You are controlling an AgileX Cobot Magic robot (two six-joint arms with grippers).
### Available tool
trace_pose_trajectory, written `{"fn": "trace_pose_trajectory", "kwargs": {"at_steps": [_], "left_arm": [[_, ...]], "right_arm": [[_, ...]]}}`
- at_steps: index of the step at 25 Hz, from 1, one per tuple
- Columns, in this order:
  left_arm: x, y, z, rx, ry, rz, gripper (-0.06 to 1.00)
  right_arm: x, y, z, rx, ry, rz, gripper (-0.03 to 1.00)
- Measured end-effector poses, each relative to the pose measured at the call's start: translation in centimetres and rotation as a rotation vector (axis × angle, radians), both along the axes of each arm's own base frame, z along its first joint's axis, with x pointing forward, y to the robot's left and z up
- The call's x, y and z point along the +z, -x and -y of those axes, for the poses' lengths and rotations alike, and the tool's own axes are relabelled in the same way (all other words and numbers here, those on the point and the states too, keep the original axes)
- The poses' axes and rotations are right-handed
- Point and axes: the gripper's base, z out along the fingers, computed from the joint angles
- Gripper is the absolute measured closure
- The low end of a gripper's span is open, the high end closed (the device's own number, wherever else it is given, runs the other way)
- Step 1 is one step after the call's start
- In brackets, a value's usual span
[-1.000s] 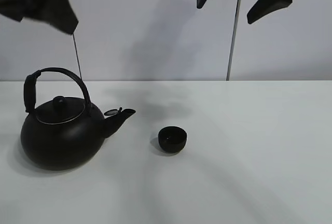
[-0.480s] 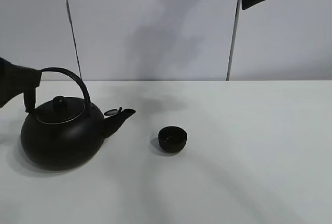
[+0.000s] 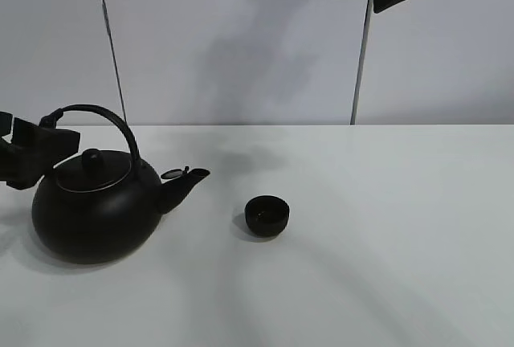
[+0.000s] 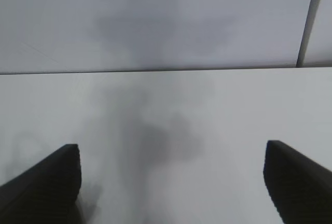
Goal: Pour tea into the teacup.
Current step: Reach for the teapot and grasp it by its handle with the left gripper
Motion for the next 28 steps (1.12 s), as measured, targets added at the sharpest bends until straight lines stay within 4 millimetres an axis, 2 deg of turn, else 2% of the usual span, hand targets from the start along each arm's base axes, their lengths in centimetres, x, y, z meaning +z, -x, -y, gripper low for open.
{"fn": "trace_pose_trajectory", "kwargs": {"at_steps": [7,18,24,26,28], "left_arm": [[-1.5,-0.9,-0.2,0.045,0.012,0.042,0.31],[-2.0,-3.3,0.0,0.063,0.007,0.082,0.31],[-3.1,-3.4,0.0,0.068,0.001,0.044,0.31],[-3.1,-3.5,-0.1,0.073,0.006,0.054,0.33],[-3.0,-3.5,-0.1,0.076,0.011,0.064,0.4]], "right_arm": [[0.1,-0.1,0.0,-0.002,-0.003,0.011,0.31],[0.1,-0.1,0.0,-0.002,-0.004,0.015,0.31],[0.1,-0.1,0.0,-0.002,-0.005,0.017,0.31],[0.1,-0.1,0.0,-0.002,-0.005,0.017,0.31],[0.1,-0.1,0.0,-0.002,-0.005,0.017,0.31]]}}
